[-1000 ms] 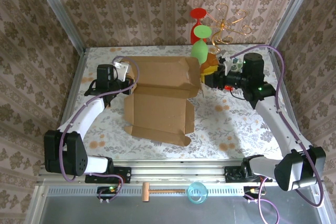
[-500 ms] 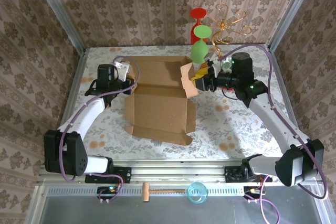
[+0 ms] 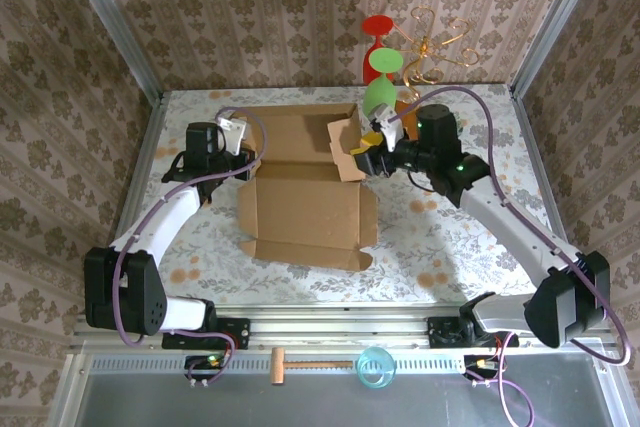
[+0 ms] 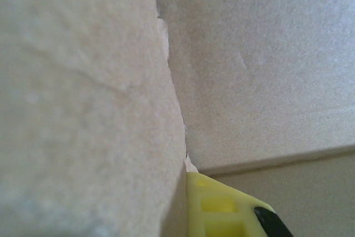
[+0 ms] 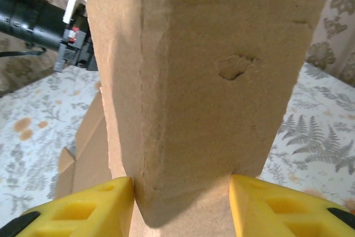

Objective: Fold the paper box

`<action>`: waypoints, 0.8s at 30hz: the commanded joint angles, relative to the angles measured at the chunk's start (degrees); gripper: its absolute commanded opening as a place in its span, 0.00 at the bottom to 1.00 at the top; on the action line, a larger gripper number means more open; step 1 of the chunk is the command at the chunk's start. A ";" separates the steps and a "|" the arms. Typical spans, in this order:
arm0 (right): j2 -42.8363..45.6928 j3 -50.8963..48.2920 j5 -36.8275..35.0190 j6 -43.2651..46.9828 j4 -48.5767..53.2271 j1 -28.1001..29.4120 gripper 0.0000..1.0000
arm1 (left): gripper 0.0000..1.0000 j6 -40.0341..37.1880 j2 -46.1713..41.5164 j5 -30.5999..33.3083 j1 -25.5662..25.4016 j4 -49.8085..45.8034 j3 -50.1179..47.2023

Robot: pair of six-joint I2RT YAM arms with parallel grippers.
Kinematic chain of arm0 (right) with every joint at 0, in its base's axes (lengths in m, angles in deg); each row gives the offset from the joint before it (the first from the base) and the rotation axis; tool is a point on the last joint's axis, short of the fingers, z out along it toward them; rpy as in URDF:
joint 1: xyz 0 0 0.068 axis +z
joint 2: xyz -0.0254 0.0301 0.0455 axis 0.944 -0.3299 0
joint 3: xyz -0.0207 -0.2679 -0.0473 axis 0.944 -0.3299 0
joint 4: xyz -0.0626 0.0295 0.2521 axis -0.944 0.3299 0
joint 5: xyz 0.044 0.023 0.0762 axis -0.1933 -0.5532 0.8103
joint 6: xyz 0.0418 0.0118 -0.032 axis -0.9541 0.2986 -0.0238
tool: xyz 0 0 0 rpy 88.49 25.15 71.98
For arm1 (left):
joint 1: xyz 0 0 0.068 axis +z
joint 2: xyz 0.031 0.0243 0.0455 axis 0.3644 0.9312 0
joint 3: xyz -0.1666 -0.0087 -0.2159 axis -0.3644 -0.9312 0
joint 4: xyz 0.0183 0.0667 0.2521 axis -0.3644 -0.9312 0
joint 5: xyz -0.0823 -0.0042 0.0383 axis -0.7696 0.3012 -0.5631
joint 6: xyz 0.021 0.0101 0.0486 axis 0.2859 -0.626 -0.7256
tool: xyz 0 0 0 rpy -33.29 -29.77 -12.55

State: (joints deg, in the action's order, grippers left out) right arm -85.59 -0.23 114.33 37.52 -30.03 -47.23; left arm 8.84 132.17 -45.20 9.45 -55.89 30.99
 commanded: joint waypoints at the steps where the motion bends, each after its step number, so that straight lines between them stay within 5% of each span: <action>1: -1.71 2.19 -9.11 2.14 -2.46 1.67 0.50 | 0.00 -0.82 -1.11 -2.20 -0.55 1.34 1.04; 15: -9.04 6.55 -37.27 0.61 -5.53 8.31 0.56 | 0.00 -0.85 -1.63 -1.24 -1.49 1.52 0.73; 24: -13.12 11.65 -44.68 -2.82 -3.13 9.81 0.32 | 0.00 -0.39 -2.19 -0.15 -2.13 1.34 0.71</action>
State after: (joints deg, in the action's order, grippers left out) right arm -97.22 8.36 75.33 36.17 -33.24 -38.73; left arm 9.08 132.04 -42.99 8.60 -55.78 30.99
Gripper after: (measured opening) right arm 0.339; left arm 0.064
